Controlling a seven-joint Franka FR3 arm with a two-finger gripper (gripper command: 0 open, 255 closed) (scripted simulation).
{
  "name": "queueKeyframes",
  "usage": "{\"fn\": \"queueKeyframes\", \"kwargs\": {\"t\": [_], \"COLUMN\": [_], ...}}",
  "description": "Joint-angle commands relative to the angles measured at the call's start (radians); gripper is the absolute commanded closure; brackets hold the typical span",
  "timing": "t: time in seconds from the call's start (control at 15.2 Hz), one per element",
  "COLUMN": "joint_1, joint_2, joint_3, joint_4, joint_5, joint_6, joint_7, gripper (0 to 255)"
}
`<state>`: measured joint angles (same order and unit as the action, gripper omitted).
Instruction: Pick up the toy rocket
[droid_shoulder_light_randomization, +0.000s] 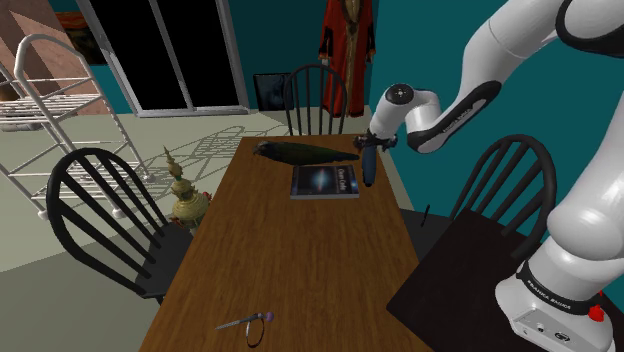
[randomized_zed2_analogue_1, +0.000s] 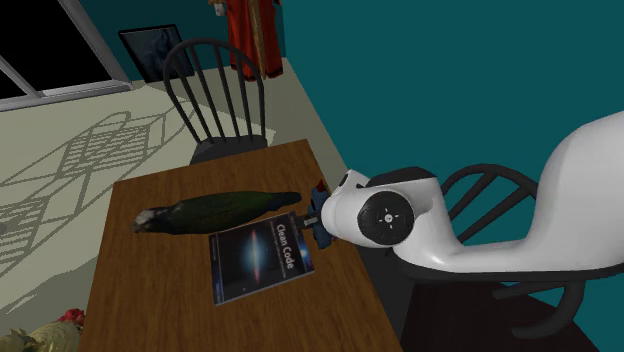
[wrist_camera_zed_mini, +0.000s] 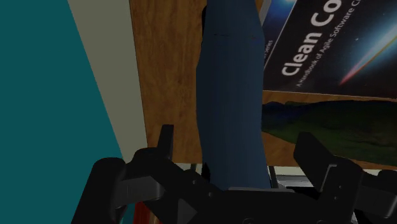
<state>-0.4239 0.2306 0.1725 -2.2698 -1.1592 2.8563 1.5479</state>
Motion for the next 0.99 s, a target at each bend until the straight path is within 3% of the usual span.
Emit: {"fn": "queueKeyframes", "kwargs": {"t": [0.0, 0.2, 0.26, 0.86, 0.92], "joint_1": [0.011, 0.019, 0.019, 0.019, 0.014], "joint_2": [0.025, 0.045, 0.046, 0.045, 0.033], "joint_3": [-0.015, -0.026, -0.026, -0.026, -0.019], "joint_4": [0.01, 0.018, 0.018, 0.018, 0.013], "joint_5": [-0.055, -0.094, -0.096, -0.094, -0.069], "joint_6": [0.008, 0.014, 0.014, 0.014, 0.01], "joint_7": [0.054, 0.091, 0.093, 0.091, 0.068], "gripper": [0, 0, 255, 255, 255]}}
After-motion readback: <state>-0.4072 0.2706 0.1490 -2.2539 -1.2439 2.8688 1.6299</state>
